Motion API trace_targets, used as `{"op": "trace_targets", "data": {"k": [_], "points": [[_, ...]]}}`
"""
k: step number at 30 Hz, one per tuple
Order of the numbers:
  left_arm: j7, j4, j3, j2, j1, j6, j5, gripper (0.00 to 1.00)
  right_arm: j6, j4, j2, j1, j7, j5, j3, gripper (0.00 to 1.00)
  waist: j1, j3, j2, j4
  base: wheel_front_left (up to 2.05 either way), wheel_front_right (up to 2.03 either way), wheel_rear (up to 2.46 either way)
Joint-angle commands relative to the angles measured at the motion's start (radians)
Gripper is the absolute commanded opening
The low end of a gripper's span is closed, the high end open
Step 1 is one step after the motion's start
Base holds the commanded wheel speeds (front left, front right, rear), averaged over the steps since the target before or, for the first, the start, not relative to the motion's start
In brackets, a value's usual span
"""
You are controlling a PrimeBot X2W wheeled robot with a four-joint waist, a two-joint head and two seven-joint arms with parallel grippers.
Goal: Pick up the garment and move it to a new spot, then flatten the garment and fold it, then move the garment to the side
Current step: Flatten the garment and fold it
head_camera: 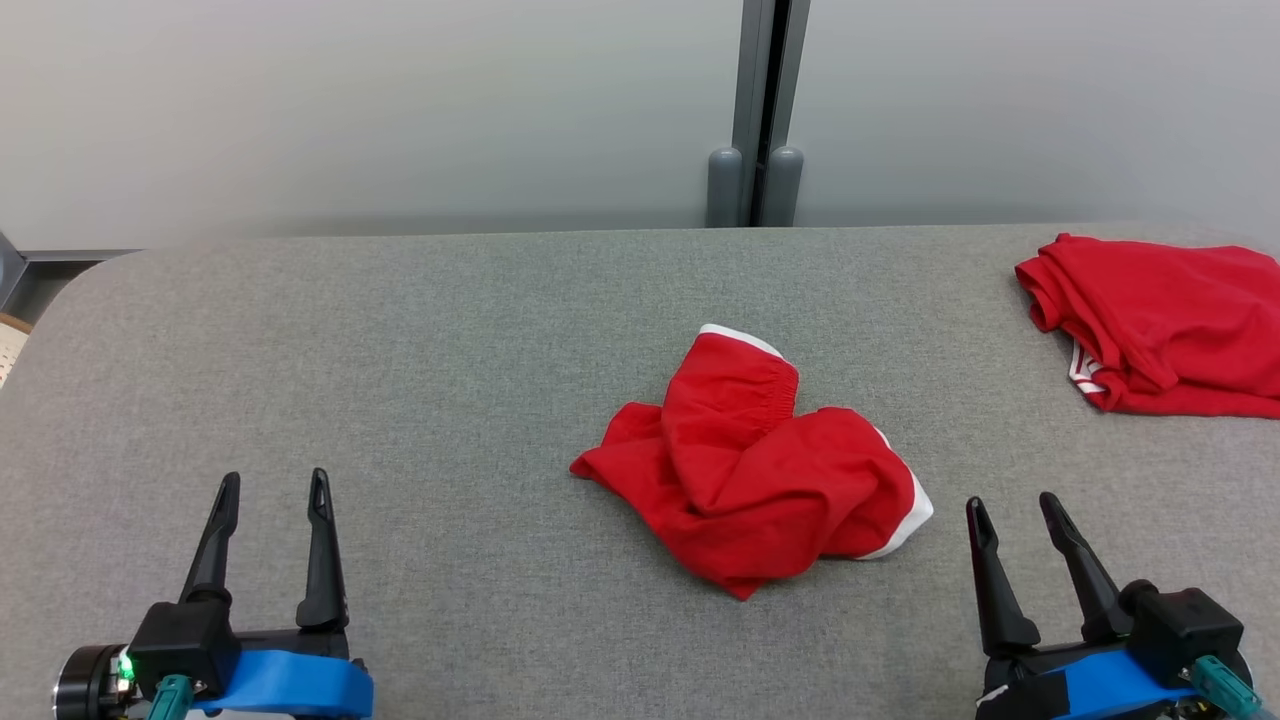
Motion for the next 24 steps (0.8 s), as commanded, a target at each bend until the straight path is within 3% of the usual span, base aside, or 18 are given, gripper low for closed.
{"op": "trace_targets", "data": {"k": [1,14,24], "points": [[-0.004,0.002,0.006,-0.003,-0.003,-0.004,0.006,1.0,0.0,-0.004,0.0,0.012,0.001,0.0,-0.001,1.0,0.0,0.0,0.0,0.0,0.0,0.0,0.0],[-0.004,0.001,0.03,-0.028,0.007,-0.024,0.033,1.0,0.0,0.004,0.0,0.006,0.01,0.001,0.0,1.0,0.0,0.0,0.0,-0.006,0.0,0.0,0.0],[-0.004,0.001,0.033,-0.044,-0.022,-0.039,0.049,1.0,0.0,0.003,-0.01,-0.223,0.1,-0.06,0.068,1.0,0.0,0.024,0.0,0.0,0.0,0.0,0.0]]}}
